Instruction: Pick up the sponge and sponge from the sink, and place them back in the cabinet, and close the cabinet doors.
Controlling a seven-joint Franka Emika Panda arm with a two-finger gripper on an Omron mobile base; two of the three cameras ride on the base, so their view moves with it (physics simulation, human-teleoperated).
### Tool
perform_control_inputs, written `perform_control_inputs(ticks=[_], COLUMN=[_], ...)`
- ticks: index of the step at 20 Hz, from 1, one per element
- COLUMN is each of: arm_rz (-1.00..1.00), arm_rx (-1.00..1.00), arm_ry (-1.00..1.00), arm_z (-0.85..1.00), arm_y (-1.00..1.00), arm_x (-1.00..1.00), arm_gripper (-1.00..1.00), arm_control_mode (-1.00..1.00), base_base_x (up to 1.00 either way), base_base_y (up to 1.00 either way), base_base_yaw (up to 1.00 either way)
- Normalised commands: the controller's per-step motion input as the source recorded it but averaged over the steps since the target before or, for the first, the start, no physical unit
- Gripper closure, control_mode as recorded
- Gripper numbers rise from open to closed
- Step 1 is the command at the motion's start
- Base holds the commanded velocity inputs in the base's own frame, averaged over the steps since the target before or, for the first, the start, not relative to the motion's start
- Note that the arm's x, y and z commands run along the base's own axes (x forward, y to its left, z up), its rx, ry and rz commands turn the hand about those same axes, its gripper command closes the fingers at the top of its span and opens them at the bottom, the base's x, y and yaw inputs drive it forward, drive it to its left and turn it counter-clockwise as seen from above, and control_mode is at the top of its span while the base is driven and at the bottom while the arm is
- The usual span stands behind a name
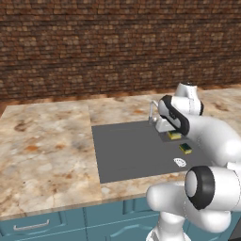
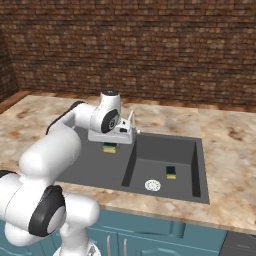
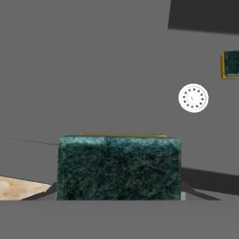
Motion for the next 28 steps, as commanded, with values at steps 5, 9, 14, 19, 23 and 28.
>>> perform_control_inputs(ticks=[5,9,14,19,23,28], arm_rz=[0.00,0.00,0.00,0.00,0.00,0.00], arm_rx=[0.00,0.00,0.00,0.00,0.00,0.00], arm_ry=[0.00,0.00,0.00,0.00,0.00,0.00], arm_z=[0.04,0.07,0.02,0.00,0.00,0.00], arm_y=[0.00,0.00,0.00,0.00,0.00,0.00], arm_x=[-0.06,-0.08,-0.02,0.00,0.00,0.00], arm_gripper=[1.00,1.00,1.00,1.00,1.00,1.00], arm_control_mode=[-1.00,-1.00,1.00,1.00,1.00,1.00], base_base_x=[0.00,0.00,-0.07,-0.22,-0.34,-0.37], base_base_y=[0.00,0.00,0.00,0.00,-0.04,-0.09], base_base_yaw=[0.00,0.00,0.00,-0.12,-0.26,-0.35])
